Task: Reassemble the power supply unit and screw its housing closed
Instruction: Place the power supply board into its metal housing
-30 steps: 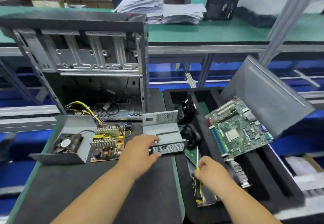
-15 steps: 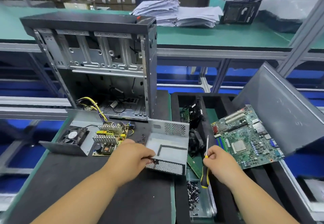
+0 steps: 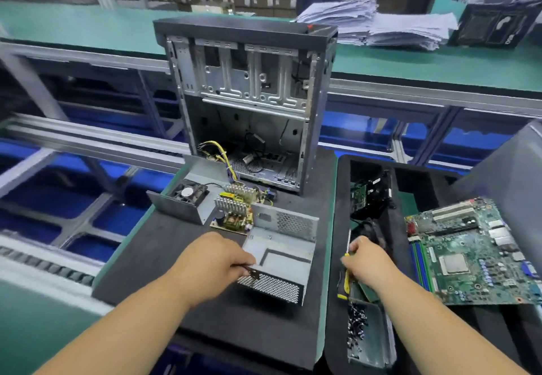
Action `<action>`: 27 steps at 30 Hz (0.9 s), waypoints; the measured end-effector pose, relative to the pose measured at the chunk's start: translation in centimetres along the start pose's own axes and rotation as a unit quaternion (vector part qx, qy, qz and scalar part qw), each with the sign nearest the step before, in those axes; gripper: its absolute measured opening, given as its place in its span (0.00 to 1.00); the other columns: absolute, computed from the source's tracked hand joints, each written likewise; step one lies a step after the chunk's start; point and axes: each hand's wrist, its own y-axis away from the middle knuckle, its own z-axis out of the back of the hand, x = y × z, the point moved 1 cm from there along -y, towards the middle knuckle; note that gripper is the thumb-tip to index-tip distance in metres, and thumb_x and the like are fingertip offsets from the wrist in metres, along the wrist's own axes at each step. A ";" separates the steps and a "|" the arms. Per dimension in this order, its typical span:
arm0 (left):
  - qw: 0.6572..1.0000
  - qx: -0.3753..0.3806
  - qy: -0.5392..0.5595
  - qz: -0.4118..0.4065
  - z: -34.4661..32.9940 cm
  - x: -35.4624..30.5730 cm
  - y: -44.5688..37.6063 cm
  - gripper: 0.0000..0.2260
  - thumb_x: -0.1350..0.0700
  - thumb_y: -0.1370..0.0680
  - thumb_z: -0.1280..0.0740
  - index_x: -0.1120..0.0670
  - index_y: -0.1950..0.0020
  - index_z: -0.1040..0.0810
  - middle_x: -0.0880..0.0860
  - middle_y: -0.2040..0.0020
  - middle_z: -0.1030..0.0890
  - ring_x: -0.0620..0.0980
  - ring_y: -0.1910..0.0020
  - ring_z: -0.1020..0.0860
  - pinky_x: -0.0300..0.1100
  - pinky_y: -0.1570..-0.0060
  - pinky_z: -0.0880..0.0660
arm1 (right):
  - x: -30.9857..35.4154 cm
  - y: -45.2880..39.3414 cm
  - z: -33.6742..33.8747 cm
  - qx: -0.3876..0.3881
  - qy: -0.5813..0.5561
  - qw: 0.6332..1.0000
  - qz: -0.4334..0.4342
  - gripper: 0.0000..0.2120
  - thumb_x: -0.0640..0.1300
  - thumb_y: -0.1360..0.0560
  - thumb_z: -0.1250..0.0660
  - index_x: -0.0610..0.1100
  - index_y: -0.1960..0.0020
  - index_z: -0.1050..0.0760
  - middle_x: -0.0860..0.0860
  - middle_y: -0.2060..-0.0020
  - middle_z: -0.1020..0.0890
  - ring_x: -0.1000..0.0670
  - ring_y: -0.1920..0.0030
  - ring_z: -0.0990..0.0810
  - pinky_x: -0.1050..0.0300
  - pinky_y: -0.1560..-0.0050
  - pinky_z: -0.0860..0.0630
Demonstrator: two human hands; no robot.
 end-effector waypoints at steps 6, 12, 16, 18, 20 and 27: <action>0.999 -0.033 0.005 0.016 -0.8 -0.3 1.5 0.11 0.44 0.23 0.37 0.44 0.46 0.18 0.46 0.54 0.16 0.53 0.54 0.25 0.41 0.51 0.29 | 1.7 -1.1 -1.7 0.016 0.076 0.997 0.023 0.11 0.42 0.25 0.33 0.40 0.46 0.31 0.45 0.58 0.20 0.44 0.57 0.22 0.55 0.64 0.32; 0.999 -0.035 -0.005 -0.003 -0.5 -1.0 2.1 0.06 0.46 0.22 0.35 0.45 0.50 0.20 0.45 0.61 0.20 0.50 0.59 0.28 0.34 0.58 0.41 | 2.2 -1.1 -2.7 0.016 0.076 0.997 0.029 0.14 0.47 0.24 0.30 0.41 0.46 0.31 0.47 0.60 0.22 0.46 0.57 0.22 0.55 0.64 0.32; 1.000 -0.018 -0.016 -0.012 0.0 -1.5 2.1 0.04 0.48 0.22 0.35 0.45 0.55 0.24 0.45 0.68 0.31 0.49 0.61 0.32 0.30 0.60 0.44 | 2.1 -1.0 -2.8 0.015 0.047 0.998 0.030 0.12 0.45 0.24 0.31 0.41 0.47 0.31 0.45 0.58 0.19 0.43 0.55 0.18 0.52 0.59 0.24; 0.999 -0.008 -0.030 -0.013 0.3 -1.7 2.3 0.05 0.47 0.21 0.37 0.44 0.52 0.22 0.45 0.65 0.27 0.48 0.60 0.33 0.32 0.58 0.43 | 1.9 -0.7 -2.9 0.028 0.024 0.999 0.027 0.10 0.43 0.24 0.32 0.41 0.47 0.30 0.42 0.56 0.17 0.42 0.54 0.17 0.49 0.55 0.21; 0.999 -0.011 -0.041 -0.026 0.6 -1.9 2.4 0.05 0.48 0.21 0.37 0.45 0.51 0.22 0.46 0.62 0.21 0.49 0.60 0.32 0.36 0.55 0.40 | 1.7 -0.3 -2.6 0.036 0.006 0.999 0.028 0.09 0.42 0.24 0.32 0.42 0.47 0.29 0.42 0.56 0.17 0.42 0.54 0.16 0.48 0.52 0.21; 0.985 -0.034 -0.096 -0.138 3.3 -2.2 2.3 0.10 0.57 0.33 0.23 0.45 0.63 0.22 0.43 0.71 0.23 0.47 0.70 0.28 0.37 0.58 0.29 | 4.5 2.9 2.6 0.013 -0.106 0.985 0.134 0.11 0.63 0.24 0.38 0.57 0.53 0.25 0.53 0.60 0.18 0.52 0.62 0.21 0.55 0.61 0.26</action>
